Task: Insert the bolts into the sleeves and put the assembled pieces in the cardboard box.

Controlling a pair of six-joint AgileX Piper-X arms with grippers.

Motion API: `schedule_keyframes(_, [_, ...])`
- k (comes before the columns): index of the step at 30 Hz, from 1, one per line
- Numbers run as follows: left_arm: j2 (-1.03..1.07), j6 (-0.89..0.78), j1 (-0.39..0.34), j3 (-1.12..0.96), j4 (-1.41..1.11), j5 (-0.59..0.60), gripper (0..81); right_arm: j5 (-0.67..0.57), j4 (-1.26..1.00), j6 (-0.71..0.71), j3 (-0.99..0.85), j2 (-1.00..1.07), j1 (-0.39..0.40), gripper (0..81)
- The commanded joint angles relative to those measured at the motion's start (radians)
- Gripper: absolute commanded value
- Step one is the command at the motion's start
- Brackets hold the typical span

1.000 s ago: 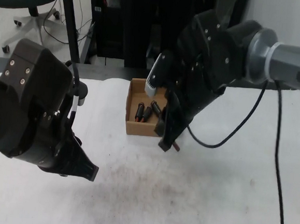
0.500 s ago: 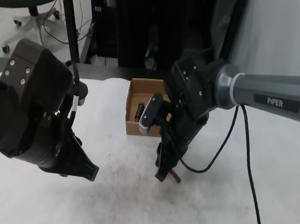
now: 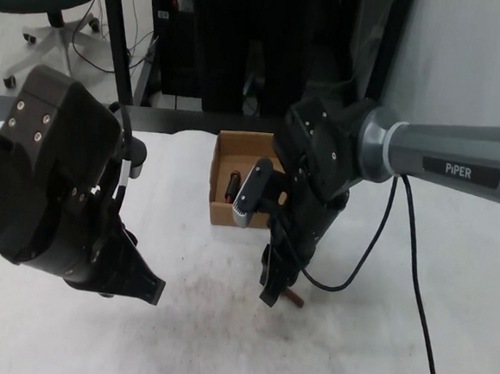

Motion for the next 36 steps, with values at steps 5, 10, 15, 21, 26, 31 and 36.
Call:
schedule_keyframes(5, [-0.012, 0.000, 0.003, -0.002, 0.019, 0.001, 0.2, -0.005, 0.059, 0.001, -0.004, -0.004, 0.003, 34.6])
schedule_keyframes(10, [-0.012, 0.000, 0.003, -0.002, 0.019, 0.001, 0.2, -0.003, 0.088, -0.007, -0.004, -0.004, 0.001, 34.6])
schedule_keyframes(15, [-0.012, 0.000, 0.003, -0.002, 0.019, 0.001, 0.2, -0.001, 0.077, -0.013, -0.004, -0.001, 0.001, 34.2])
schedule_keyframes(21, [-0.012, 0.000, 0.003, -0.002, 0.019, 0.001, 0.2, 0.047, 0.053, -0.044, -0.004, 0.013, -0.001, 34.2])
schedule_keyframes(26, [-0.012, 0.012, 0.003, -0.002, 0.019, 0.001, 0.2, 0.094, 0.026, -0.075, -0.004, 0.017, -0.005, 34.2])
schedule_keyframes(31, [-0.012, 0.012, 0.003, -0.002, 0.019, 0.001, 0.2, 0.094, -0.005, -0.074, -0.004, 0.017, -0.018, 34.2])
schedule_keyframes(36, [-0.012, 0.012, 0.003, -0.002, 0.019, 0.001, 0.2, 0.091, -0.025, -0.074, -0.004, 0.017, -0.021, 26.9])
